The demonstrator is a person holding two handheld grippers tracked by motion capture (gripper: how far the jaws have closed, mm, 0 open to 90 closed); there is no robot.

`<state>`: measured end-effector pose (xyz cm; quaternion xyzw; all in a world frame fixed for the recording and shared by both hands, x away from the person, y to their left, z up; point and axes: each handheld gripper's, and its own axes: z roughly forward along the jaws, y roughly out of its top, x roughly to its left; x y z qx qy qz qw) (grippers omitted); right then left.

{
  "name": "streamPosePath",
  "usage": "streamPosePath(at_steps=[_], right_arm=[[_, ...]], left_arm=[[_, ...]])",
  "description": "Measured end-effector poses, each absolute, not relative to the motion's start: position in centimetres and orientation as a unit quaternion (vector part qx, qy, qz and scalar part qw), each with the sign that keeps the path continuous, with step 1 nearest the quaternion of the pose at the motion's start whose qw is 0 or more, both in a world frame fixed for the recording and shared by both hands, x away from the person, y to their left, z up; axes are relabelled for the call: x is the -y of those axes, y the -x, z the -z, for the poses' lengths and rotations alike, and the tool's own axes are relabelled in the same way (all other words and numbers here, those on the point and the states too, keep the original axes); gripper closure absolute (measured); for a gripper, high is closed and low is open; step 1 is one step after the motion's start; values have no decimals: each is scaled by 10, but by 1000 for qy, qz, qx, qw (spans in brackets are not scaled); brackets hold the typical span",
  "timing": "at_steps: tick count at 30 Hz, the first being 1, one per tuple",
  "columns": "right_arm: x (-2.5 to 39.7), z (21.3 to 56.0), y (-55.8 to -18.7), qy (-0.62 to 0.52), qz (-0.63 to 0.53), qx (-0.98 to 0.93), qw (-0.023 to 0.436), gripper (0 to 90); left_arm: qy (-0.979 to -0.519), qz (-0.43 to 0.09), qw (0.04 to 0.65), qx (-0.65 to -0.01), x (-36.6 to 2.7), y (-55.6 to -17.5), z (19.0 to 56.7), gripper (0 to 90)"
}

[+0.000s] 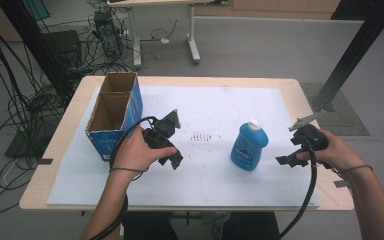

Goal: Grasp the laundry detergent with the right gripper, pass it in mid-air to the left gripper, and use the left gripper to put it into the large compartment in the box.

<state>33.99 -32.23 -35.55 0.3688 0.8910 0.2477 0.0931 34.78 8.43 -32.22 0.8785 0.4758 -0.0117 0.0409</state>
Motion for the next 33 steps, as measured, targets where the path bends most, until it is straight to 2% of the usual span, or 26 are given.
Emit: streamPosePath(at_steps=[10, 25, 33], right_arm=[[310, 375, -324, -359, -283, -886, 77, 50], [300, 394, -317, -355, -324, -872, 90, 46], [293, 402, -313, -341, -362, -861, 111, 38]], left_arm=[[-876, 21, 43, -479, -85, -348, 328, 93], [-873, 26, 47, -484, -85, -346, 331, 94], [-876, 26, 48, -480, -84, -344, 329, 93]])
